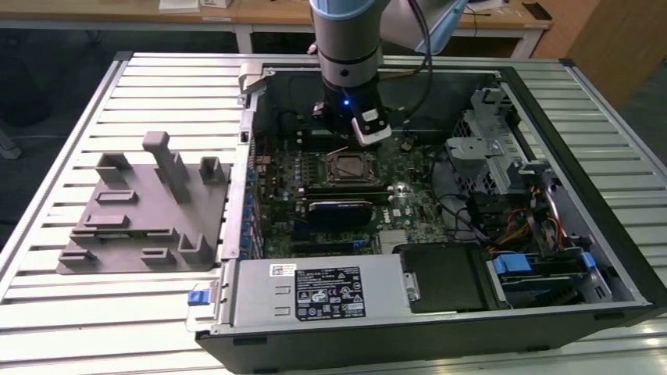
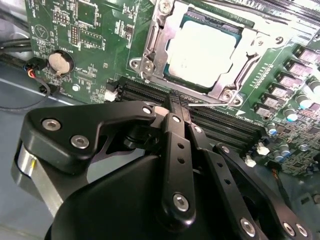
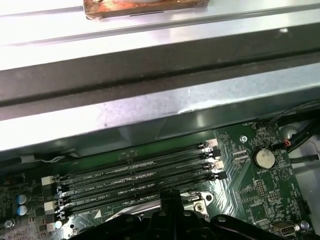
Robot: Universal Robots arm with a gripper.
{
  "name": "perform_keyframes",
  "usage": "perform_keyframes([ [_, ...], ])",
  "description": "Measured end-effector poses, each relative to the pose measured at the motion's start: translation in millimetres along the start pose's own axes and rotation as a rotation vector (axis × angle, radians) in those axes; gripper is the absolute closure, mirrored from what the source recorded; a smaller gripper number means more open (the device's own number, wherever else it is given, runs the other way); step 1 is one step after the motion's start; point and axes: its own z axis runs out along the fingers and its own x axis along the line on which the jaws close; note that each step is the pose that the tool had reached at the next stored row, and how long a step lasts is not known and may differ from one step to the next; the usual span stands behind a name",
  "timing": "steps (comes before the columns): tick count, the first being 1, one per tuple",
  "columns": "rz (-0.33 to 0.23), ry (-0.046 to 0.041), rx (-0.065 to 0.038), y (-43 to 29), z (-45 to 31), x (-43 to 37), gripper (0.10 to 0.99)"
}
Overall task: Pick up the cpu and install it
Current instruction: 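Install the first cpu locking lever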
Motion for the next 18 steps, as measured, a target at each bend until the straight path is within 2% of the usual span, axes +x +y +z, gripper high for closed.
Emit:
perform_keyframes([
  [11, 0.046, -0.0141, 0.018, 4.1, 7.7, 2.0, 0.98],
  [18, 0.071, -0.0242, 0.037, 7.4, 11.2, 2.2, 0.98],
])
